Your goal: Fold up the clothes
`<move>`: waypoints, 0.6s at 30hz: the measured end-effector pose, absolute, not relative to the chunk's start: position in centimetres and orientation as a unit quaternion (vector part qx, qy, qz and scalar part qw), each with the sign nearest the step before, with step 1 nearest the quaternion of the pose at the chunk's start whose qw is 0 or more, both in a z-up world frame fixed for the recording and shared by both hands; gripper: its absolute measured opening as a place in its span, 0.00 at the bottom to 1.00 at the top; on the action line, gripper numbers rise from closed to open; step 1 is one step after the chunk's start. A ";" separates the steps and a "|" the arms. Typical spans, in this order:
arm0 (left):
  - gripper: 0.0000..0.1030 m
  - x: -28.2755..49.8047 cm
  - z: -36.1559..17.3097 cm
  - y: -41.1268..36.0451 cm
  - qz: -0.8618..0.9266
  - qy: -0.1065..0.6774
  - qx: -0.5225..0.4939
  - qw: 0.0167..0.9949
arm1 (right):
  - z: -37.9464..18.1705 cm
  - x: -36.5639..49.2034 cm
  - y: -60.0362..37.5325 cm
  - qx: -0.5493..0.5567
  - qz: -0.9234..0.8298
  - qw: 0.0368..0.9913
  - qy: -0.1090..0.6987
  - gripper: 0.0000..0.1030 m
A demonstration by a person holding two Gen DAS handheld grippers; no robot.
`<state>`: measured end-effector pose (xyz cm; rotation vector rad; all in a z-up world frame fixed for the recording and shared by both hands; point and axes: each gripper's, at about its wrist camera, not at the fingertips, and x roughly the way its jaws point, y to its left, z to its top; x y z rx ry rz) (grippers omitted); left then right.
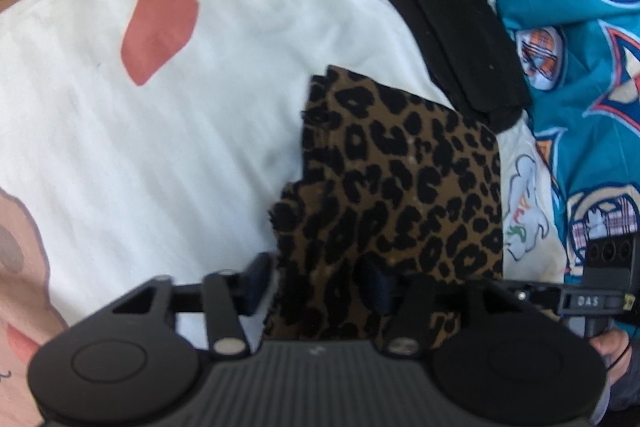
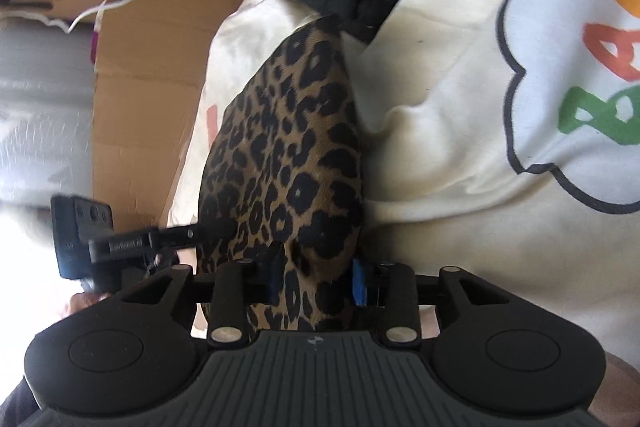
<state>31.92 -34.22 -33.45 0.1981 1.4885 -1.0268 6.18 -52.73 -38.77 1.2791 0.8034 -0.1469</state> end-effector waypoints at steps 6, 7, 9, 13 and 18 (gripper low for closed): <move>0.69 33.2 -34.8 -34.5 -0.473 0.663 0.042 0.579 | -39.5 7.0 -52.5 0.592 -0.069 0.717 0.361 0.35; 0.69 33.3 -35.0 -34.6 -0.477 0.665 0.035 0.573 | -39.6 7.1 -52.4 0.593 -0.070 0.717 0.360 0.35; 0.60 33.4 -35.2 -34.9 -0.485 0.666 0.027 0.567 | -39.6 7.2 -52.3 0.594 -0.068 0.717 0.359 0.24; 0.31 33.2 -34.8 -35.1 -0.504 0.659 0.042 0.557 | -38.9 7.2 -52.2 0.587 -0.057 0.725 0.356 0.12; 0.37 33.2 -34.0 -34.8 -0.511 0.661 0.059 0.546 | -39.0 7.0 -52.2 0.594 -0.060 0.718 0.358 0.26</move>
